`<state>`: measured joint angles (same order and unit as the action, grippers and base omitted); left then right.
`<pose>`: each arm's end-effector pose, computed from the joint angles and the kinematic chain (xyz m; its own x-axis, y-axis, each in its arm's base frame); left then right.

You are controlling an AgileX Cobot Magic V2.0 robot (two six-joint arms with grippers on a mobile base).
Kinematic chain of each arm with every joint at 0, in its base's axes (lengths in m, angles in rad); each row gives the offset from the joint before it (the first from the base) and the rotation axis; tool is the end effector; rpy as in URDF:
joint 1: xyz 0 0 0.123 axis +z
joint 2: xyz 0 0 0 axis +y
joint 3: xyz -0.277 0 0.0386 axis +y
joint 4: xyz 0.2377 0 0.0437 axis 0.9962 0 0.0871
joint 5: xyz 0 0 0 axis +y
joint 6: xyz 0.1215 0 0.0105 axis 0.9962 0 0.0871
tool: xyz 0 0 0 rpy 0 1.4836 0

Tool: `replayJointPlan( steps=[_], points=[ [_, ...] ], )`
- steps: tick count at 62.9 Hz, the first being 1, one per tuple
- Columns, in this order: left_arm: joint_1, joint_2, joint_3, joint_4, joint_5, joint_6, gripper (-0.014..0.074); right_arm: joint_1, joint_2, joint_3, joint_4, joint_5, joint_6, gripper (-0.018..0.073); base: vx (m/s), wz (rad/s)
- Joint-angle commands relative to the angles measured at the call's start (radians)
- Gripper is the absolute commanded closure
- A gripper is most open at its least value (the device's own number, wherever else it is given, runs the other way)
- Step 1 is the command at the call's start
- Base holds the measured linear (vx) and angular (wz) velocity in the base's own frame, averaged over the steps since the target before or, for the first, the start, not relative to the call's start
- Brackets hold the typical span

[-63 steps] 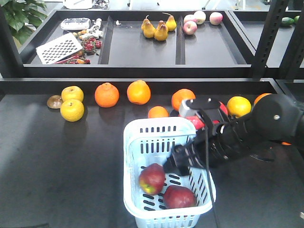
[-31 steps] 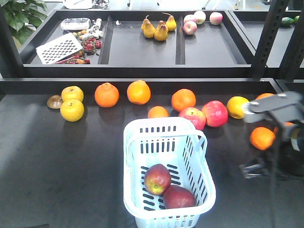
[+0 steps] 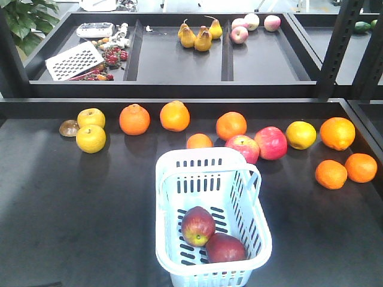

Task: Pick three apples into basket with both arms
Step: 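Withdraw the right gripper and grasp a third red apple on the table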

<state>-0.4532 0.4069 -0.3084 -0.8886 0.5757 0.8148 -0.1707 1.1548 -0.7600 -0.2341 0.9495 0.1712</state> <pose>0.0704 -0.0917 0.2451 -0.3399 0.1790 -0.9233 0.7514 0.6421 -0.1521 0.1911 -0.0563 0.2274 -0.9252 0.1926 -0.3268 0.2574 0.9516 -0.1679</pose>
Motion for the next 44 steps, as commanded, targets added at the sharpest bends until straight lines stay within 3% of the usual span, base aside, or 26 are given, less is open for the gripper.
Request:
replayJointPlan(
  steps=[1,9,14,44],
  points=[
    [-0.003,0.006,-0.026,-0.032,-0.035,-0.004,0.0603,-0.121,-0.012,-0.024,0.049,-0.044,-0.071,0.0057,0.0,0.0],
    [-0.003,0.006,-0.026,-0.032,-0.035,-0.004,0.0603,-0.222,0.041,-0.023,0.073,-0.024,-0.104,-0.0097,0.0,0.0],
    [-0.003,0.006,-0.026,-0.032,-0.035,-0.004,0.0603,-0.254,0.096,-0.023,0.1,-0.046,-0.104,-0.0135,0.0,0.0],
    [-0.003,0.006,-0.026,-0.032,-0.035,-0.004,0.0603,-0.26,0.383,-0.023,0.086,-0.096,-0.118,-0.0064,0.0,0.0]
  ],
)
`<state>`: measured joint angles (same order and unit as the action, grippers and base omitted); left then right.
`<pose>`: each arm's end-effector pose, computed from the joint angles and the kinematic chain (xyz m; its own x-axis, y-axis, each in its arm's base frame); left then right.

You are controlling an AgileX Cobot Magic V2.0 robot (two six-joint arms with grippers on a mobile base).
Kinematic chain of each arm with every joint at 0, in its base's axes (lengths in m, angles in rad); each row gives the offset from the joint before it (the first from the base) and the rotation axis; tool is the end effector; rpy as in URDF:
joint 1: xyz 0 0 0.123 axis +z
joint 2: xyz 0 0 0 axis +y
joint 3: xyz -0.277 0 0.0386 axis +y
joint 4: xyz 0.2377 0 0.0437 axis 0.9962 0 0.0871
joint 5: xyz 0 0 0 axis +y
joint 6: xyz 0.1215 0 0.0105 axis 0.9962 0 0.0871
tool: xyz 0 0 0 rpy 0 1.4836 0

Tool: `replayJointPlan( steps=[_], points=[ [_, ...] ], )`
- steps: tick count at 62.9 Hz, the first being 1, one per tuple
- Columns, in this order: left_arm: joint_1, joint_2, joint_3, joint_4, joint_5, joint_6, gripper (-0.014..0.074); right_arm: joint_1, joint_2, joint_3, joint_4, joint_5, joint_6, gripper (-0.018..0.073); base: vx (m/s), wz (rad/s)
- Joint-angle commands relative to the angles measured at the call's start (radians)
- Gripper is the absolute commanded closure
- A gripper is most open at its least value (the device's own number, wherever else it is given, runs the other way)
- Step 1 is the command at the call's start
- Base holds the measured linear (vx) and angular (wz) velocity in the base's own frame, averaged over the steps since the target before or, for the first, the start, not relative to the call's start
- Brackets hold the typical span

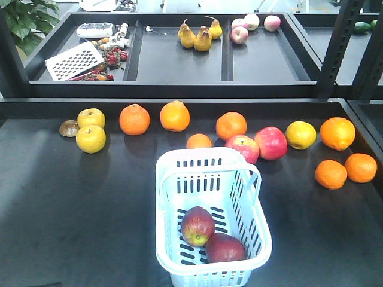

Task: Pick three apples into basket with both arms
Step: 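Withdraw the right gripper and grasp a third red apple on the table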

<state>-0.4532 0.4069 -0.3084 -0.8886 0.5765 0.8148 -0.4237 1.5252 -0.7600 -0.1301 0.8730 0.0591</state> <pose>0.0704 -0.0917 0.2451 -0.3402 0.1794 -0.9231 0.7517 0.6416 -0.1523 0.2051 -0.1058 0.1470 -0.9212 0.3885 -0.0215 0.3886 0.9160 -0.0999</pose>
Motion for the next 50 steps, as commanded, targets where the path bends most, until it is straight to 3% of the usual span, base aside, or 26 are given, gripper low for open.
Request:
replayJointPlan(
  steps=[1,50],
  points=[
    [-0.003,0.006,-0.026,-0.032,-0.036,-0.004,0.0603,-0.007,0.018,-0.023,-0.021,-0.022,-0.005,-0.0064,0.0,0.0],
    [-0.003,0.006,-0.026,-0.032,-0.036,-0.004,0.0603,-0.007,0.261,-0.025,-0.088,-0.134,0.018,-0.0041,0.0,0.0]
  ],
)
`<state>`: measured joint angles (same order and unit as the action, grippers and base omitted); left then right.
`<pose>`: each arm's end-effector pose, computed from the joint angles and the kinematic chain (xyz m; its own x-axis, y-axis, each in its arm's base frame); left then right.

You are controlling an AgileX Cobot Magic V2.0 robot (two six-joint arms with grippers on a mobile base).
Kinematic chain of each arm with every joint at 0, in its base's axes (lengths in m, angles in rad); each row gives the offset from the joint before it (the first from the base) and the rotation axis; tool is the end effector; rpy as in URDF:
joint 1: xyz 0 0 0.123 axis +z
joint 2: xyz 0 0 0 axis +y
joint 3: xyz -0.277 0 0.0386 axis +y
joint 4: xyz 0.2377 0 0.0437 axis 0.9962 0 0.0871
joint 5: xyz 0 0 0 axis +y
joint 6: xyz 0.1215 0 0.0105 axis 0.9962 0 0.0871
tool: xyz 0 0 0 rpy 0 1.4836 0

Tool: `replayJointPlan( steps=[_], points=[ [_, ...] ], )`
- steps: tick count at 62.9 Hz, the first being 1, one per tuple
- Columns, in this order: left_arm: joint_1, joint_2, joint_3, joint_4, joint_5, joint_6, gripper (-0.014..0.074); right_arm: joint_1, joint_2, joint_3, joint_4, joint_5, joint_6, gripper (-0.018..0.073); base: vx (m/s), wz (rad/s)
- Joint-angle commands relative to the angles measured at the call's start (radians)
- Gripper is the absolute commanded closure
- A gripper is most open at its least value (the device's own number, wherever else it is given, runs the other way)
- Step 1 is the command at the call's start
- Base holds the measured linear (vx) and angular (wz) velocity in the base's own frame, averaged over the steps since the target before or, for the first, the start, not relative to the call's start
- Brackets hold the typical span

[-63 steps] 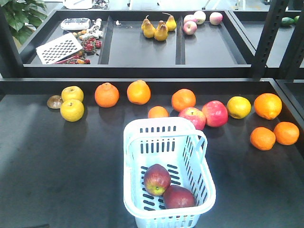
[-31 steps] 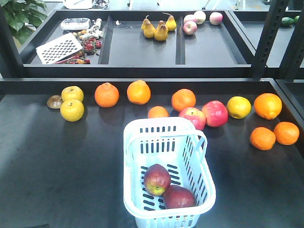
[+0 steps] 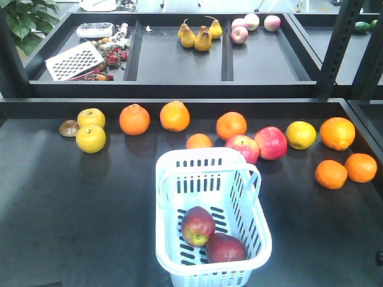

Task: Pick three apples into basket with both arms
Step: 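Withdraw the right gripper and grasp a third red apple on the table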

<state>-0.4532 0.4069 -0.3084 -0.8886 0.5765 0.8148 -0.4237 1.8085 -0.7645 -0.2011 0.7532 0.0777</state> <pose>0.0704 -0.0917 0.2451 -0.3402 0.1794 -0.9231 0.7517 0.6416 -0.1523 0.2159 -0.1157 0.0798 -0.9291 0.3431 0.1379 0.3271 0.9365 -0.1262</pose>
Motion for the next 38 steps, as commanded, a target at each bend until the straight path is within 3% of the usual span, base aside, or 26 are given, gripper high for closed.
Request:
replayJointPlan(
  steps=[1,12,24,33,38],
  points=[
    [-0.003,0.006,-0.026,-0.032,-0.036,-0.004,0.0603,-0.007,-0.022,-0.021,-0.017,-0.016,-0.002,-0.0038,0.0,0.0],
    [-0.003,0.006,-0.026,-0.032,-0.036,-0.004,0.0603,-0.007,-0.022,-0.021,-0.021,-0.013,-0.003,0.0054,0.0,0.0],
    [-0.003,0.006,-0.026,-0.032,-0.036,-0.004,0.0603,-0.003,-0.095,-0.023,0.013,-0.005,-0.027,0.0345,0.0,0.0],
    [-0.003,0.006,-0.026,-0.032,-0.036,-0.004,0.0603,-0.003,-0.213,-0.055,0.169,0.016,-0.163,0.0545,0.0,0.0],
    [-0.003,0.006,-0.026,-0.032,-0.036,-0.004,0.0603,-0.003,-0.285,-0.084,0.294,0.058,-0.274,0.0571,0.0,0.0]
  ],
)
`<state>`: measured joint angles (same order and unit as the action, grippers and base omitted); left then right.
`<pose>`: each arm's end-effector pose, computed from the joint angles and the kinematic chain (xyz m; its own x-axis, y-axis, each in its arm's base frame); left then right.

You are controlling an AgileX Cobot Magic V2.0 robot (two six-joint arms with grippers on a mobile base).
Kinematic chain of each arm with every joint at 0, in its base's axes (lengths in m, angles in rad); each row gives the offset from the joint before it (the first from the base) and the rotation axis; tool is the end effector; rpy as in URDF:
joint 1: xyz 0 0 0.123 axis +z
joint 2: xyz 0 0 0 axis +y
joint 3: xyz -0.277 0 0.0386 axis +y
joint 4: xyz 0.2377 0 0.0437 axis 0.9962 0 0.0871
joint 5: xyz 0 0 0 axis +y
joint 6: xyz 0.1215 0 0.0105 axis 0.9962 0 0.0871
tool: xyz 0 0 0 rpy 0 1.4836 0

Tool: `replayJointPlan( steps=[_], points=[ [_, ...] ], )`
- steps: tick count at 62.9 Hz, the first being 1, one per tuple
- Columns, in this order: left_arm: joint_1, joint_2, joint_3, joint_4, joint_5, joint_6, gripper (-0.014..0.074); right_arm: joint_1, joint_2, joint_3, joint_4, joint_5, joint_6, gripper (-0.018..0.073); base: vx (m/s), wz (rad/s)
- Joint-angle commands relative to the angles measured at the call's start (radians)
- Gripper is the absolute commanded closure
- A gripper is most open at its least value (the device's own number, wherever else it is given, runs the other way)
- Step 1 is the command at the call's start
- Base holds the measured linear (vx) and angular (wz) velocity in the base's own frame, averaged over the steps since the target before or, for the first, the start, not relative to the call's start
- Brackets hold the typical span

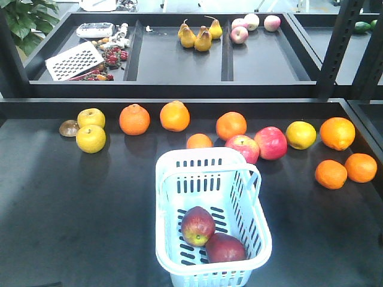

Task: Pick three apples into basket with both arms
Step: 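Withdraw the right gripper and grasp a third red apple on the table, then place the third apple into the basket and open the right gripper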

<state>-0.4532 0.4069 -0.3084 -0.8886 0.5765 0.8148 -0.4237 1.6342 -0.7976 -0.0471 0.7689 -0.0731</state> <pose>0.0704 -0.0917 0.2451 -0.3402 0.1794 -0.9231 0.7517 0.6416 -0.1523 0.2300 -0.1081 0.1281 -0.9491 0.3110 -0.0492 0.3130 0.9490 -0.0382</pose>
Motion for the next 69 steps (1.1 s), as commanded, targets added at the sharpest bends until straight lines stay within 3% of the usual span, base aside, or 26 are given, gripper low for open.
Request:
replayJointPlan(
  steps=[1,18,27,31,37,53,61,69],
  points=[
    [-0.003,0.006,-0.026,-0.032,-0.036,-0.004,0.0603,-0.003,-0.124,-0.054,0.166,0.051,-0.144,0.057,0.0,0.0],
    [-0.003,0.006,-0.026,-0.032,-0.036,-0.004,0.0603,-0.003,-0.384,-0.078,0.669,0.22,-0.538,0.0564,0.0,0.0],
    [-0.003,0.006,-0.026,-0.032,-0.036,-0.004,0.0603,0.03,-0.48,-0.078,0.873,0.324,-0.654,0.0564,0.0,0.0],
    [-0.003,0.006,-0.026,-0.032,-0.036,-0.004,0.0603,0.083,-0.502,-0.078,0.899,0.335,-0.657,0.0564,0.0,0.0],
    [-0.003,0.006,-0.026,-0.032,-0.037,-0.004,0.0603,0.225,-0.503,-0.078,0.905,0.304,-0.644,0.0564,0.0,0.0],
    [-0.003,0.006,-0.026,-0.032,-0.037,-0.004,0.0603,0.638,-0.384,-0.078,0.842,0.003,-0.531,0.056,0.0,0.0],
    [-0.003,0.006,-0.026,-0.032,-0.036,-0.004,0.0603,0.744,-0.283,-0.078,0.833,-0.132,-0.531,0.0531,0.0,0.0],
    [-0.003,0.006,-0.026,-0.032,-0.036,-0.004,0.0603,0.776,-0.204,-0.078,0.835,-0.215,-0.53,0.04,0.0,0.0]
  ],
)
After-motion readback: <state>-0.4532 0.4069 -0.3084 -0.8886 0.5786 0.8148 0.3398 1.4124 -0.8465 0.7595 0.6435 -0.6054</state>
